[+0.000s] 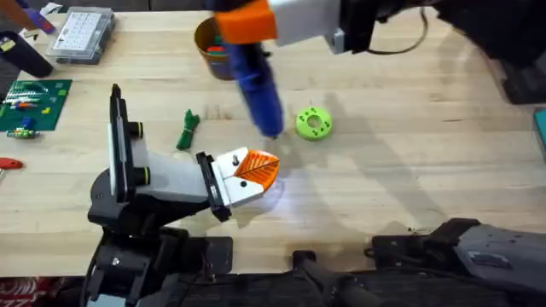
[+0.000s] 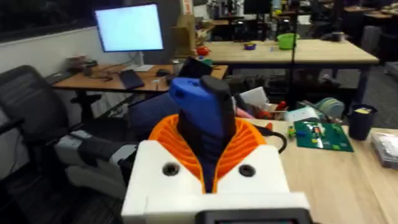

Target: Pick up the gripper from the table and insert it into the empty holder that is missing its gripper. Then pick up a screw, insert it into the mounting hole, and use the screwdriver to tighten it. Finally, clean up the table by picking up the vegetable and placing it into the bucket.

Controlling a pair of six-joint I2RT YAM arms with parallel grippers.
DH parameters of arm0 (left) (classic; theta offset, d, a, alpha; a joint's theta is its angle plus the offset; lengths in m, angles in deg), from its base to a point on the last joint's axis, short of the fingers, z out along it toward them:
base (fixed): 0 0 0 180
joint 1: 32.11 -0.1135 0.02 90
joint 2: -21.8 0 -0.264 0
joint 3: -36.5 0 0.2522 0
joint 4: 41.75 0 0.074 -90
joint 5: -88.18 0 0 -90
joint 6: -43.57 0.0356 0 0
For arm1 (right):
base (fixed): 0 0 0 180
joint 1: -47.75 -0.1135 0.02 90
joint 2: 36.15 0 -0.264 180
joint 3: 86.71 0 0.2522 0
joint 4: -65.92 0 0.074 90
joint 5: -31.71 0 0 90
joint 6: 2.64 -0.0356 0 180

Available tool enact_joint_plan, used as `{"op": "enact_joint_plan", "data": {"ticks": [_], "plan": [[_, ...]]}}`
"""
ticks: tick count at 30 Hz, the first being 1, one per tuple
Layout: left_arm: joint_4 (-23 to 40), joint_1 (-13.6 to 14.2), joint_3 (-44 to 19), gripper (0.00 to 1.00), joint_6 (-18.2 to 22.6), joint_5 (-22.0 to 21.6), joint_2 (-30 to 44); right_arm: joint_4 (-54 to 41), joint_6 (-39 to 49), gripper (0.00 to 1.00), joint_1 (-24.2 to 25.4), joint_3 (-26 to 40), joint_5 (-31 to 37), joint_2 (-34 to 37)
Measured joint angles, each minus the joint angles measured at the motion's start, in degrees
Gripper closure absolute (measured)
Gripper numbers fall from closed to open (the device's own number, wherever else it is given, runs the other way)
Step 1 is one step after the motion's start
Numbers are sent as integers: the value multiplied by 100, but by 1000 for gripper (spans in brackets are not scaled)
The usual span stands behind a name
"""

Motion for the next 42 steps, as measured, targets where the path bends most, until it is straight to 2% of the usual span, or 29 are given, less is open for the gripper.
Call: {"op": "enact_joint_plan", "data": {"ticks": [5,9,14,19,24,32,37,42], "plan": [[0,0,0,986,0,0,-2,-2457,1542,954,563,492,1022,17],[0,0,0,986,1,0,0,-4034,2809,953,673,1106,2074,30],[0,0,0,986,0,-8,0,-4927,3825,953,663,1527,3276,29],[0,0,0,986,0,-23,0,-5721,4198,955,661,1553,4679,31],[0,0,0,986,0,-26,0,-6057,4305,954,661,1553,5856,31],[0,0,0,986,2,-41,0,-6157,4367,954,716,1552,7285,40],[0,0,0,986,2,-41,0,-6141,4398,953,1007,1523,7669,308],[0,0,0,986,2,-41,-2,-6124,4749,953,1278,1427,7802,963]]}}
